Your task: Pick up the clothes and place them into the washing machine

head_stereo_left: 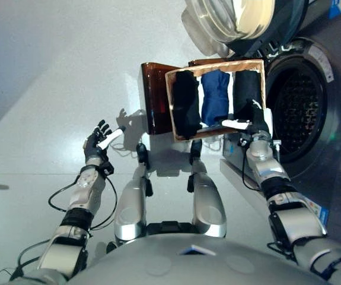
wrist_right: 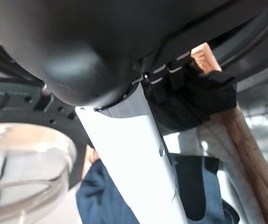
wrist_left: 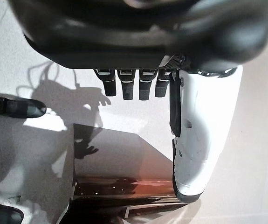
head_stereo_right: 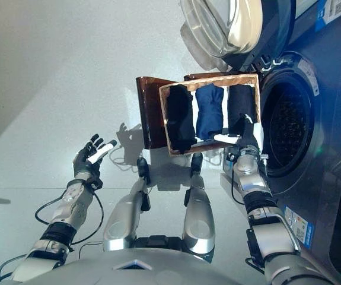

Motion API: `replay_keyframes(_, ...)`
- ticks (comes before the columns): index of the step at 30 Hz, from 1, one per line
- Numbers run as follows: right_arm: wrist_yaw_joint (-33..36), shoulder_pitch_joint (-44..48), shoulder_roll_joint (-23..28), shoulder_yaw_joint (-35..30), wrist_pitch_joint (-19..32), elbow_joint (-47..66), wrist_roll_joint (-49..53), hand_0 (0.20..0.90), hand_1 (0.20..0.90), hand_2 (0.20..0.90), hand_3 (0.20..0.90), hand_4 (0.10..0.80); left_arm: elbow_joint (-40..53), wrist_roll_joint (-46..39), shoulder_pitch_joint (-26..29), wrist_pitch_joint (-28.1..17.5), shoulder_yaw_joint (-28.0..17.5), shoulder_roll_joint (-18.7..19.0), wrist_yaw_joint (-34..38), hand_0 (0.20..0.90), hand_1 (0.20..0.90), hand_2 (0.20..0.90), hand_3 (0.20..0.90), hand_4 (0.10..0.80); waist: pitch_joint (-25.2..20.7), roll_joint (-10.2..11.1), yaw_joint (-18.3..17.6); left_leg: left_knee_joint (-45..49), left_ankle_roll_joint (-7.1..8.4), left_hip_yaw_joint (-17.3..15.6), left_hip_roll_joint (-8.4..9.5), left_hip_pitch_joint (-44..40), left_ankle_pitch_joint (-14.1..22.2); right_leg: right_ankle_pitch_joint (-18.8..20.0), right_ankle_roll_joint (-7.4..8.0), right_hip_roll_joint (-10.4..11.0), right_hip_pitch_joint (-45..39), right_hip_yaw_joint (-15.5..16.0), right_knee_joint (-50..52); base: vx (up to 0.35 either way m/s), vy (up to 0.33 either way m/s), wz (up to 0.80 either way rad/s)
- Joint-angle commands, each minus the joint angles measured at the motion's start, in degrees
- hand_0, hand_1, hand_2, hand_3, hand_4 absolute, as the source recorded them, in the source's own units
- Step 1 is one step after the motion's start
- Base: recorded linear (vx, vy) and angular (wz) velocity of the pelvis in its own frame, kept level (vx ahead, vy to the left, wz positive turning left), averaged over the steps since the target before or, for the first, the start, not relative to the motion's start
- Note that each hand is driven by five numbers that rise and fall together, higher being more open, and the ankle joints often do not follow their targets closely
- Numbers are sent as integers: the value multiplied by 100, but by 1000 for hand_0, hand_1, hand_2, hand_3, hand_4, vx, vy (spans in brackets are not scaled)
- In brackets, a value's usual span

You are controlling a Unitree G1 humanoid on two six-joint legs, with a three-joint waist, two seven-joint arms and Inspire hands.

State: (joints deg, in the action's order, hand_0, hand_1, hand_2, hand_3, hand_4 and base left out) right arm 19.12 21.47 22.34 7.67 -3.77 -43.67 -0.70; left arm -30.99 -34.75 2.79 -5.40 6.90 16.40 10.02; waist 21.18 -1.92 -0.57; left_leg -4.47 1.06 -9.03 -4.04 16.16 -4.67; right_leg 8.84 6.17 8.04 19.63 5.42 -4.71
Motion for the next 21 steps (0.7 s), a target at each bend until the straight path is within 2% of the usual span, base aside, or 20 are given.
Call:
replay_keyframes(1,264,464,494,82,-13,-352,-106,900,900,900,900,800,288,-121,21,-414,93,29,52,900,900,900,900,800,-272,-174,111,182,476,309,-172,312,-260,-292,366,410,-80,142,381,0,0,0)
replay_keyframes(7,300,1310,833,141,-72,-1557,122,900,900,900,900,800,464,-259,-27,-458,160,131,-14,900,900,900,900,800,-208,-297,221,136,498,338,-123,329,-302,-303,373,418,-82,181,393,3,1,0)
replay_keyframes(16,490,926,702,-113,35,-943,380,900,900,900,900,800,249,-290,114,-450,173,-8,95,900,900,900,900,800,-216,-249,151,147,495,342,-150,221,-277,-377,351,380,-183,162,422,0,0,0)
replay_keyframes(21,420,782,781,-211,-4,-1003,514,900,900,900,900,800,317,-297,107,-427,224,40,60,900,900,900,900,800,-180,-259,138,222,499,371,-140,202,-245,-409,348,420,-208,184,501,-13,-1,1)
